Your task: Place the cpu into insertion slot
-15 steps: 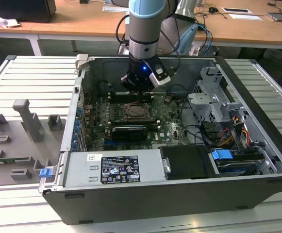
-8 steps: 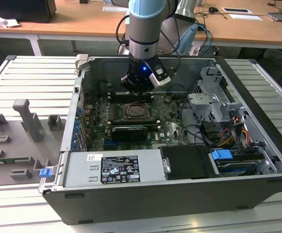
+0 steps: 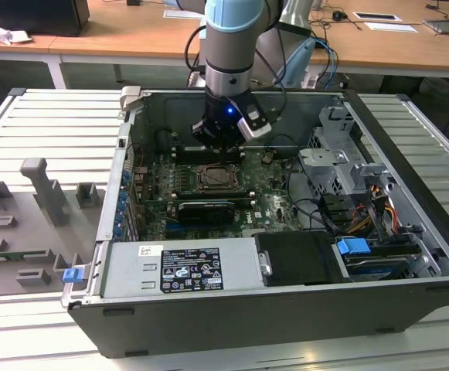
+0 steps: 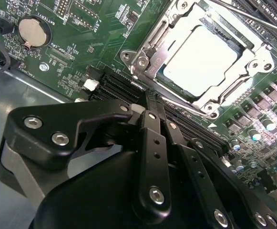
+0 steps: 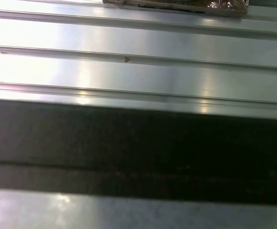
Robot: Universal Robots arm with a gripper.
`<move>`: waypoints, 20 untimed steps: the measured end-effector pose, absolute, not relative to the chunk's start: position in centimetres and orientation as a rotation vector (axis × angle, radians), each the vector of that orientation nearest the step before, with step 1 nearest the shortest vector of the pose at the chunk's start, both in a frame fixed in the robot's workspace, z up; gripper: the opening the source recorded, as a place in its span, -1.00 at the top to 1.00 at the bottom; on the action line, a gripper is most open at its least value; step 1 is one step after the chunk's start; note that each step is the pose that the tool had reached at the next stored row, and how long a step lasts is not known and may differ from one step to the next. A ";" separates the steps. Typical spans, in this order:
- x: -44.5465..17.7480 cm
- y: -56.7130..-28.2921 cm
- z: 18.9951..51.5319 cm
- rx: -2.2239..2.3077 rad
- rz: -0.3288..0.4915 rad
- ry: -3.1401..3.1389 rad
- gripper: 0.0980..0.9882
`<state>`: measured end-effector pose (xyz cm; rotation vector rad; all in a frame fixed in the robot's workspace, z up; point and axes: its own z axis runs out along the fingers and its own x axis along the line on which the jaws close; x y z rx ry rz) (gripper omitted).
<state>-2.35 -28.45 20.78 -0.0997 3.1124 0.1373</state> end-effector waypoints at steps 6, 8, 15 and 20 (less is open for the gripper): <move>-2.3 -28.4 20.5 -0.100 0.121 3.113 0.98; -2.4 -28.5 20.4 -0.100 0.108 3.114 0.98; -2.4 -28.5 20.1 -0.100 0.111 3.114 0.98; -2.3 -28.4 20.5 -0.100 0.108 3.114 0.98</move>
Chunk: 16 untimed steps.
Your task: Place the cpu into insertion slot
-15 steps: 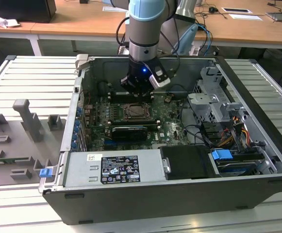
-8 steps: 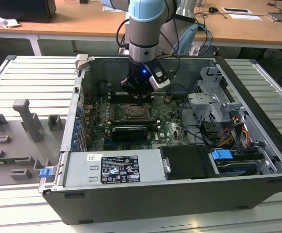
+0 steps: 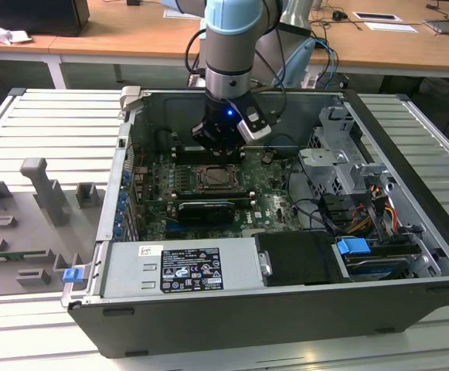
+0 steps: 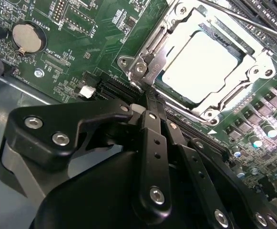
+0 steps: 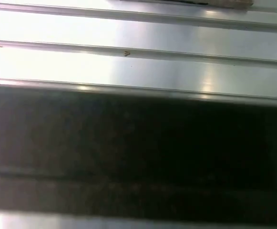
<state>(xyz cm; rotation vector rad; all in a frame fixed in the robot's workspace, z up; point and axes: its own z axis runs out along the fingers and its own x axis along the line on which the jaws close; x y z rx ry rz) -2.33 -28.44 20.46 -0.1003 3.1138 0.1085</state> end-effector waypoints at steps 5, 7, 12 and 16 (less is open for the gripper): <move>-2.3 -28.5 21.6 -0.100 0.097 3.115 0.98; -2.3 -28.7 21.6 -0.100 0.097 3.115 0.98; -2.3 -28.9 21.6 -0.100 0.097 3.115 0.98; -2.3 -28.9 21.6 -0.100 0.097 3.115 0.98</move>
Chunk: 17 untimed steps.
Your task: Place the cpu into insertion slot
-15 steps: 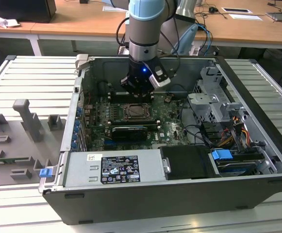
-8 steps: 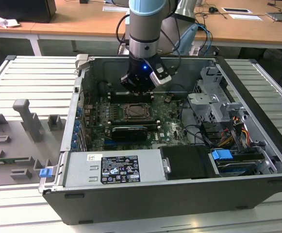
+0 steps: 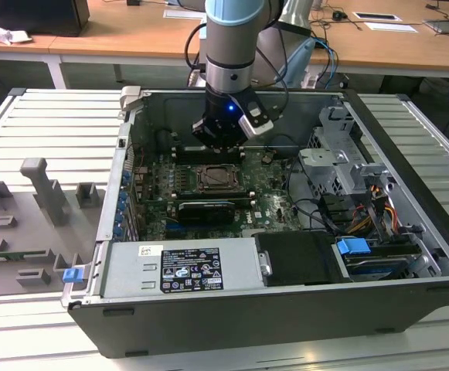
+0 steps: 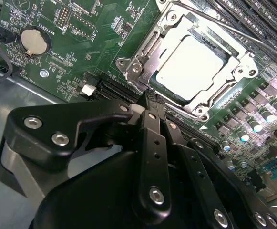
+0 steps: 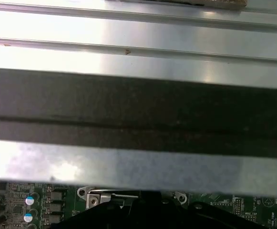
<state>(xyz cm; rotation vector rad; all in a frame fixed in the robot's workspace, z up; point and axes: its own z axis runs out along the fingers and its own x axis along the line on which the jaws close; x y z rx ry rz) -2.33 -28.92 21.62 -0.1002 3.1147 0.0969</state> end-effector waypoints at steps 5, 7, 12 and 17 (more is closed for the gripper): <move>-2.3 -29.1 21.6 -0.100 0.097 3.115 0.98; -2.3 -29.2 21.7 -0.100 0.097 3.115 0.98; -2.3 -29.3 21.9 -0.100 0.097 3.115 0.98; -2.3 -29.5 21.9 -0.100 0.097 3.115 0.98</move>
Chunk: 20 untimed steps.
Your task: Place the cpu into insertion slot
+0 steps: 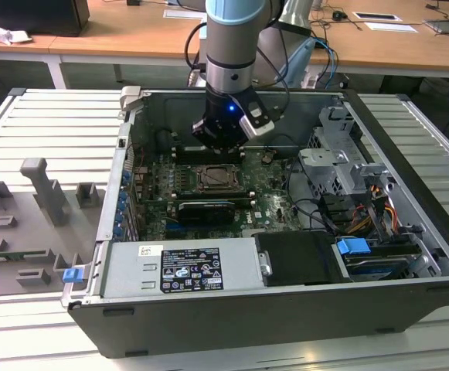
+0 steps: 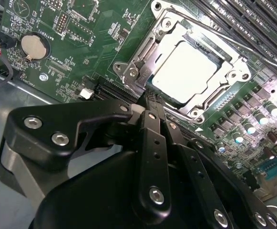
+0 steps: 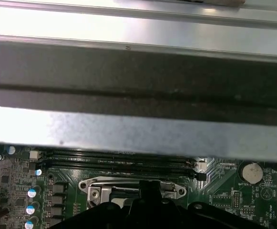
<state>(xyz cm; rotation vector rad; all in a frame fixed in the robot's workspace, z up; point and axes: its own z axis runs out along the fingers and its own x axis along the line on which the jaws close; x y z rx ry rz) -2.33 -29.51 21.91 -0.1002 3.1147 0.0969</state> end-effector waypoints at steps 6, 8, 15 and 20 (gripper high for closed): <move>-2.3 -29.7 21.9 -0.100 0.097 3.115 0.98; -2.3 -29.7 21.9 -0.100 0.097 3.115 0.98; -2.3 -29.9 22.0 -0.100 0.097 3.115 0.98; -2.3 -30.0 22.0 -0.100 0.097 3.115 0.98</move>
